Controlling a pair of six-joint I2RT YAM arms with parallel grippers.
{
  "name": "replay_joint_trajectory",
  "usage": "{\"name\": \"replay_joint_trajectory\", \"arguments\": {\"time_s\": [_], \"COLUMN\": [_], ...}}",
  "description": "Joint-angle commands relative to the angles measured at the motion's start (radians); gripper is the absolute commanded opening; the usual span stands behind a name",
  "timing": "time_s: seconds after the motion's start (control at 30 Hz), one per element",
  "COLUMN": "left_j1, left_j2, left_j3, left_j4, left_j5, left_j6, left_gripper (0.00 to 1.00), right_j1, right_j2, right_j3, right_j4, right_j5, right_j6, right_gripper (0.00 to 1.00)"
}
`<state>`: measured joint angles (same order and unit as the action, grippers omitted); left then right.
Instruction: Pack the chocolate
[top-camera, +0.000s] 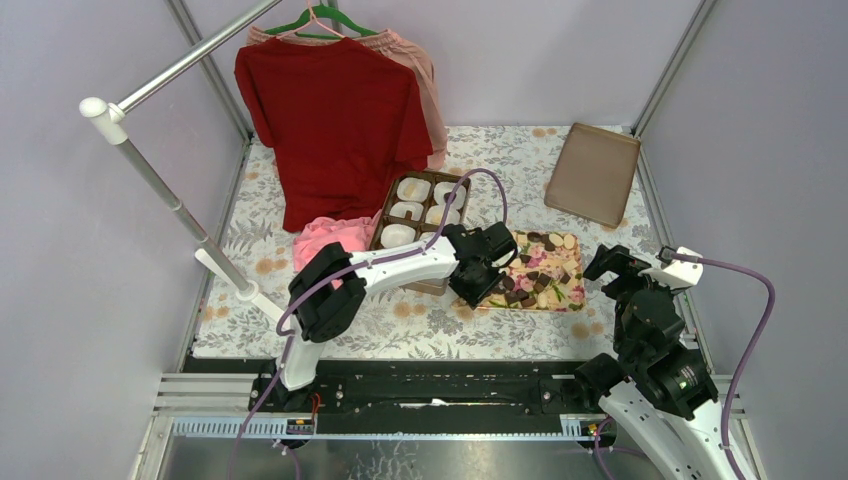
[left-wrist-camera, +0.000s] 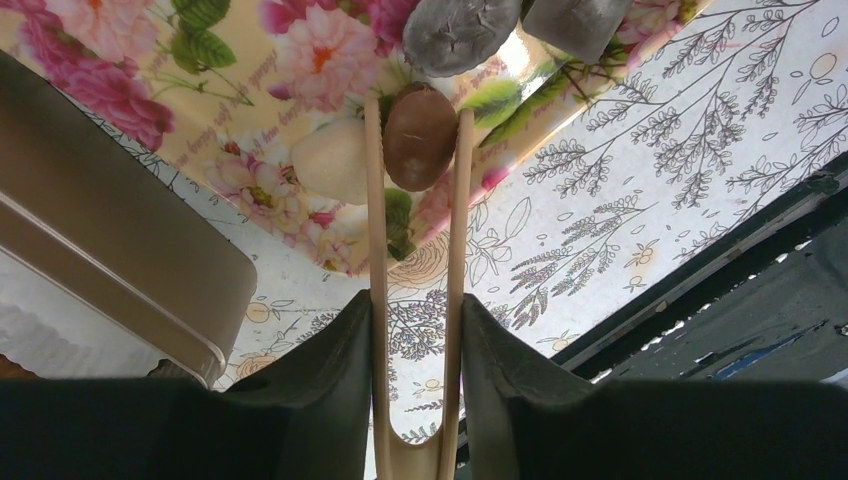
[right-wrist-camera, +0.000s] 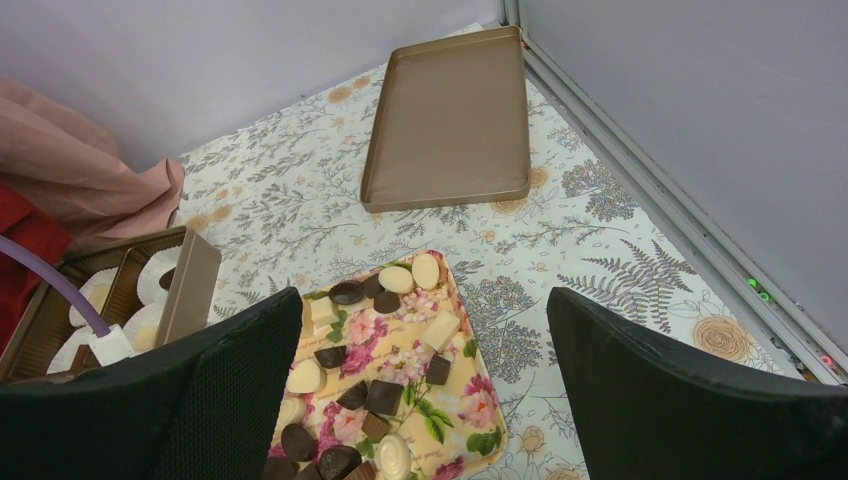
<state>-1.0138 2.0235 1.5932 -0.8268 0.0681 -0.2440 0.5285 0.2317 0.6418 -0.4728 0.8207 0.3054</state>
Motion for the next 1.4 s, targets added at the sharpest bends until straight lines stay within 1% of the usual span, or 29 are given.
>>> {"name": "replay_joint_trajectory", "arguments": {"time_s": [0.0, 0.23, 0.47, 0.57, 0.73, 0.8, 1.0, 1.2, 1.37], "left_j1": [0.0, 0.001, 0.024, 0.05, 0.126, 0.159, 0.276, 0.378, 0.447], "left_j2": [-0.021, -0.081, -0.138, -0.171, -0.23, -0.248, -0.295, -0.315, -0.299], "left_j3": [0.034, 0.042, 0.042, 0.034, -0.008, -0.025, -0.083, -0.127, -0.13], "left_j4": [-0.031, -0.051, -0.073, -0.089, -0.102, -0.11, -0.118, -0.125, -0.121], "left_j5": [-0.005, -0.023, -0.039, -0.058, -0.065, -0.098, -0.134, -0.171, -0.186], "left_j6": [0.014, 0.011, 0.008, 0.005, 0.006, 0.008, 0.017, 0.031, 0.045], "left_gripper": [0.36, 0.32, 0.31, 0.31, 0.32, 0.32, 0.32, 0.32, 0.33], "right_j1": [0.004, 0.004, 0.004, 0.004, 0.004, 0.004, 0.004, 0.005, 0.005], "right_j2": [0.001, -0.001, 0.004, 0.004, 0.006, 0.005, 0.006, 0.006, 0.008], "right_j3": [0.002, 0.002, 0.001, 0.001, 0.001, 0.002, 0.002, 0.0, 0.0], "right_j4": [0.043, 0.043, 0.043, 0.043, 0.045, 0.043, 0.044, 0.045, 0.046], "right_j5": [0.011, 0.012, 0.011, 0.012, 0.011, 0.011, 0.009, 0.011, 0.011], "right_j6": [-0.014, -0.014, -0.014, -0.014, -0.015, -0.015, -0.015, -0.015, -0.017], "right_gripper": [1.0, 1.0, 1.0, 1.0, 1.0, 1.0, 1.0, 1.0, 1.0]}}
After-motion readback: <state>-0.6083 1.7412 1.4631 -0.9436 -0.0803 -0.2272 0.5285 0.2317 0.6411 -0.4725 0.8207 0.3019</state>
